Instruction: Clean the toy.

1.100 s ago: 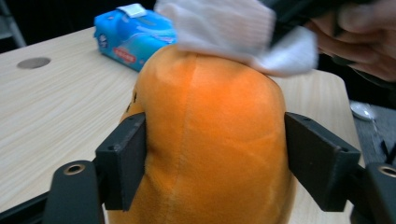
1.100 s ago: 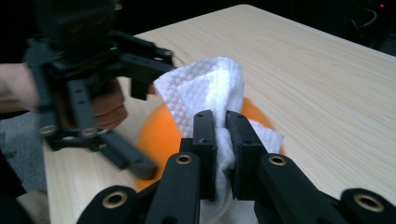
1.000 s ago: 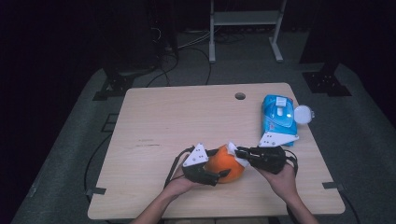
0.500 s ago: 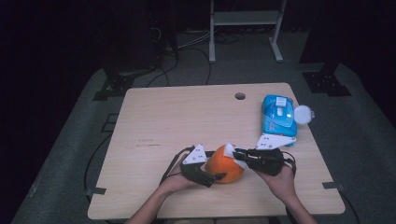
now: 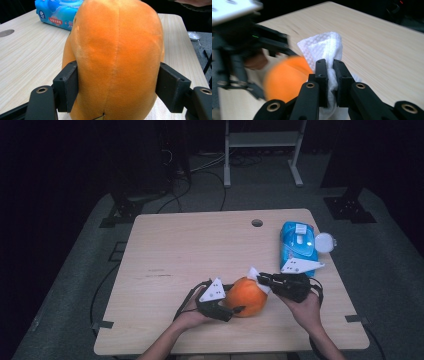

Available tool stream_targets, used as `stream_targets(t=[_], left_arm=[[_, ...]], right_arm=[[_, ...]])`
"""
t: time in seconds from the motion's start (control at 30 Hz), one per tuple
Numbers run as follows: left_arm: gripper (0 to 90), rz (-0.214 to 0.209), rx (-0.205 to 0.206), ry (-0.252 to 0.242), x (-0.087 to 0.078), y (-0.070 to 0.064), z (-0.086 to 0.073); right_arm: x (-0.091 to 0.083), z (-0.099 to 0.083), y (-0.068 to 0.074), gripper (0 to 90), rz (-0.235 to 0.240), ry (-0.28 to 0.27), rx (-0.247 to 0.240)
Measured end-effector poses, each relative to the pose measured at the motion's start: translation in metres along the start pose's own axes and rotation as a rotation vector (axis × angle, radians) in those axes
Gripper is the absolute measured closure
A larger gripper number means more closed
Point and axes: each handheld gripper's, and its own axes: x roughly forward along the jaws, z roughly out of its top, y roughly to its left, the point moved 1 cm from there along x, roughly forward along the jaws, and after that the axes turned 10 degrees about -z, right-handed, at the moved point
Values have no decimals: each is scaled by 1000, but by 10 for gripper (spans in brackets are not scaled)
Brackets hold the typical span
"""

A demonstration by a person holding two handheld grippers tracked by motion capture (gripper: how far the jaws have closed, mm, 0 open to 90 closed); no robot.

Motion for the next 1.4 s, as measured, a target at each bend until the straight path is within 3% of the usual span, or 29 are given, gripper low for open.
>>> stream_targets(t=[0.1,0.27,0.37,0.5,0.57,0.63,0.77,0.93,1.03,1.13,1.17,1.27,1.37,1.4], left_arm=[[271,-1,-3,-2,0,1,0],[283,-3,-53,-20,-3,5,-3],[293,-1,-103,-39,-5,10,-4],[296,-1,-201,-75,-9,18,-7],[297,4,-215,-81,-9,19,-7],[298,17,-197,-71,-7,15,-5],[298,61,-82,-26,2,1,1],[299,81,25,14,9,-12,6],[275,61,30,0,11,-13,5],[180,15,-17,-64,10,-7,1],[149,6,-24,-70,10,-3,0],[82,-3,-35,-59,11,2,-5],[89,-9,-27,-42,14,3,-9],[132,-4,-25,-40,13,3,-8]], right_arm=[[-1,-6,-4,818,7,7,22],[-3,-2,9,817,5,-9,-28],[-5,0,15,816,19,-15,-37],[-5,1,19,815,41,-14,-39],[-4,1,23,815,53,-13,-45],[-3,4,30,815,71,-16,-63],[-1,8,40,816,75,-16,-103],[-3,9,30,816,48,-20,-79],[-5,6,18,816,29,-11,-40],[-5,2,9,816,41,-2,2],[-5,1,9,816,34,1,-6],[-3,1,11,815,36,2,-15],[-2,2,12,815,37,6,-17],[-1,3,14,815,36,4,-21]])
